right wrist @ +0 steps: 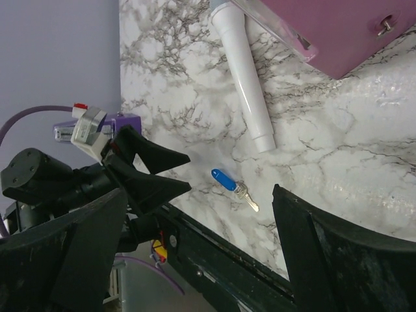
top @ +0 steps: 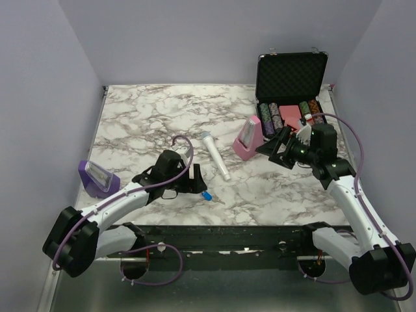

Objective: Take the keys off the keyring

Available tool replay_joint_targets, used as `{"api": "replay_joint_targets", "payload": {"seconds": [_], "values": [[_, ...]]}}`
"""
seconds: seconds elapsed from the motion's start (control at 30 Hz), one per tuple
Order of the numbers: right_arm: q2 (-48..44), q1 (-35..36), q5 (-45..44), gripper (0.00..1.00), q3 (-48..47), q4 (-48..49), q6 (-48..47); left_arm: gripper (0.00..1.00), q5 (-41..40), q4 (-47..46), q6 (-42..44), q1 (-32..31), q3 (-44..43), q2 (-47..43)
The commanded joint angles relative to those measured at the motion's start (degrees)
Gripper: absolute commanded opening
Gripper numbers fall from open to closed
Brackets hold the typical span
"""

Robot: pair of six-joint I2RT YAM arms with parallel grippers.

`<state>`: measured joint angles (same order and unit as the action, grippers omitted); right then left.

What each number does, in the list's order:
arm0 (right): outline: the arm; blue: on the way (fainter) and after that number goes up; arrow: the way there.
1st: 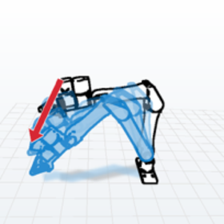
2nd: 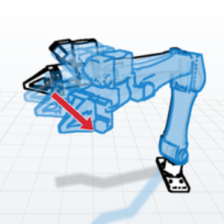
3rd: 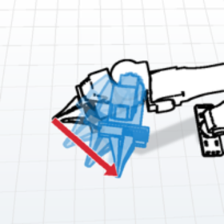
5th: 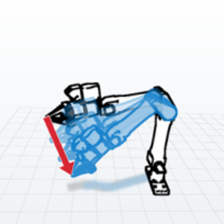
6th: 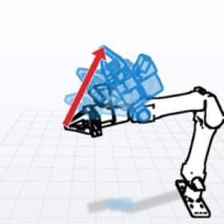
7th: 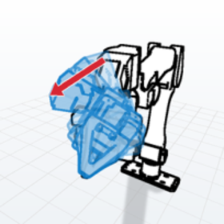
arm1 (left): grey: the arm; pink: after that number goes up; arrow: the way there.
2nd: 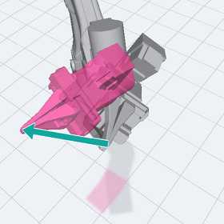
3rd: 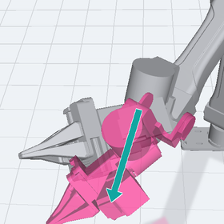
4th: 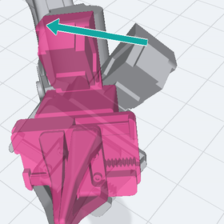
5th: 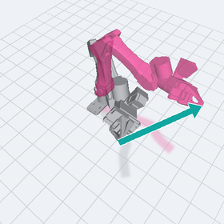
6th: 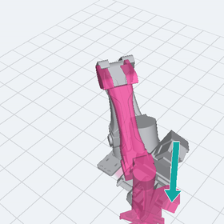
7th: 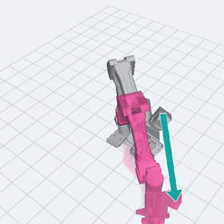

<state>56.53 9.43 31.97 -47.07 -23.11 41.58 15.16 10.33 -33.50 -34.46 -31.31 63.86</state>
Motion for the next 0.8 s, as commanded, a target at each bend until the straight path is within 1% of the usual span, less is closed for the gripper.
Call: {"api": "replay_joint_targets", "payload": {"seconds": [0.0,0.23,0.37,0.63,0.77], "values": [[-1.69,0.24,3.02,1.00,1.28,1.40,0.60,0.88,4.17,-8.91,0.36,-1.31,1.78,2.93],[-2.30,0.24,4.15,1.00,1.72,1.93,0.96,0.84,4.27,-13.40,0.10,-2.90,2.83,7.59],[-2.66,0.32,4.42,1.00,1.72,1.93,0.52,0.83,4.44,-15.42,0.01,-3.16,3.36,8.65],[-3.01,0.32,4.68,1.00,1.54,1.40,0.69,0.76,5.76,-18.58,-0.60,-4.30,3.45,12.25],[-2.83,0.24,4.77,1.00,1.02,1.05,0.43,0.71,5.94,-19.03,-0.78,-4.92,3.01,14.01]]}}
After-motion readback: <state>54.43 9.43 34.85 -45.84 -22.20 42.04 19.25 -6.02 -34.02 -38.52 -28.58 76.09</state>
